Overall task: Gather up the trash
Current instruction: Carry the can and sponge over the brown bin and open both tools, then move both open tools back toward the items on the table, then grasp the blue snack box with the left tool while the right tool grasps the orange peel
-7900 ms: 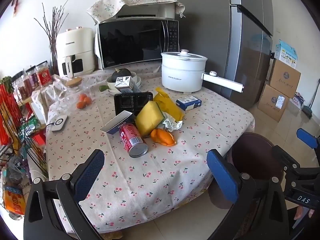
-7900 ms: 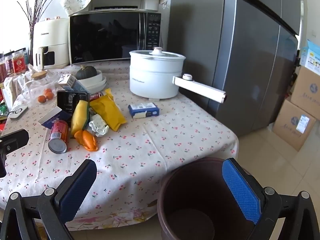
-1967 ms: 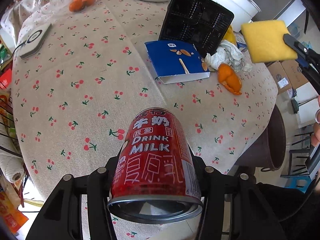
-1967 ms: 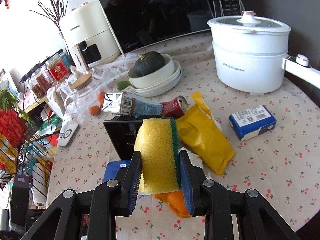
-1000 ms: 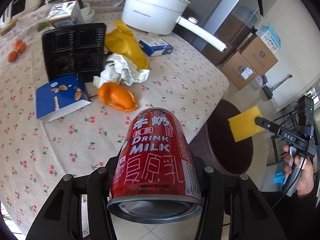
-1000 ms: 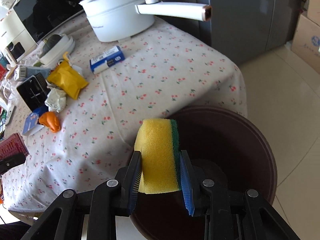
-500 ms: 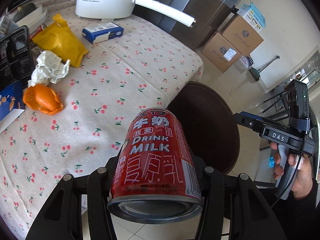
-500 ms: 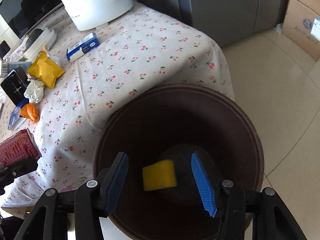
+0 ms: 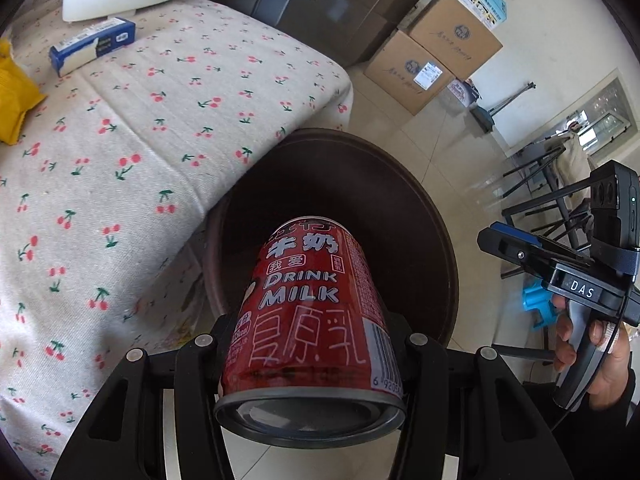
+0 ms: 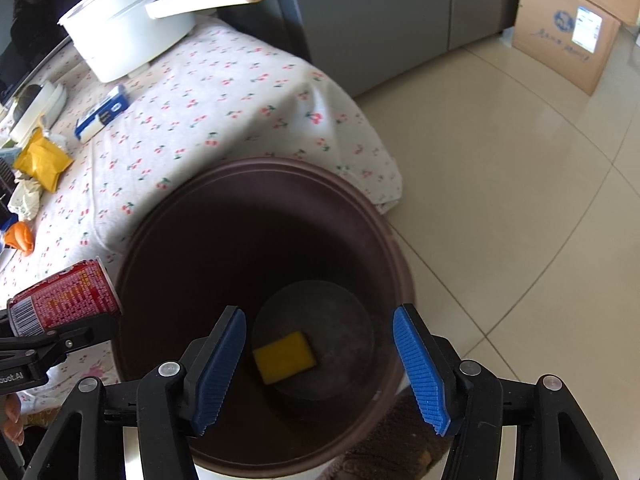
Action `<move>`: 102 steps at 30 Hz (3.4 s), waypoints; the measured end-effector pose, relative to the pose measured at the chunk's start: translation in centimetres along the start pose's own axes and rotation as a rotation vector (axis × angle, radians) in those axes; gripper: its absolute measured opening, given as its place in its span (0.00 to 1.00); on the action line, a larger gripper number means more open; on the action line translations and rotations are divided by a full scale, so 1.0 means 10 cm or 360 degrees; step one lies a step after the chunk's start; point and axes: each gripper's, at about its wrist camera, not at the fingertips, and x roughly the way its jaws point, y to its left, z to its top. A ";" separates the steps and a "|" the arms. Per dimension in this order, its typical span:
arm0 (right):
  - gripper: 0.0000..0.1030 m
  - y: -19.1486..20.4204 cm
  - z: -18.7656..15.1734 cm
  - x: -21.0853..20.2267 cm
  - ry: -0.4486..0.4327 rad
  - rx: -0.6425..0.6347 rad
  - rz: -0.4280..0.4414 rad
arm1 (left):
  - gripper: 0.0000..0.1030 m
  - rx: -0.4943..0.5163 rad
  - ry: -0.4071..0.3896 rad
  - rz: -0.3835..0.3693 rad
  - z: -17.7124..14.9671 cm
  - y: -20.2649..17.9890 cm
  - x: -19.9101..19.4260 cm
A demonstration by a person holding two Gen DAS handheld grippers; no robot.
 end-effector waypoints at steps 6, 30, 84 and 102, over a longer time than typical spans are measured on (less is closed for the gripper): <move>0.65 -0.08 0.05 -0.04 -0.0018 0.0024 0.0005 | 0.61 -0.0009 0.0010 -0.0072 0.08 -0.03 0.16; 0.75 0.49 0.22 -0.02 -0.0041 -0.0072 0.0054 | 1.00 -0.0118 -0.0182 0.0243 -0.08 0.57 -0.86; 0.87 2.40 0.60 0.77 0.0097 -0.0334 0.0150 | 0.74 -0.1013 -0.0549 0.0636 -0.18 3.17 -1.80; 0.87 3.03 0.58 0.92 0.0061 -0.0360 0.0250 | 0.27 -0.0869 -0.0571 0.0517 -0.38 2.91 -2.19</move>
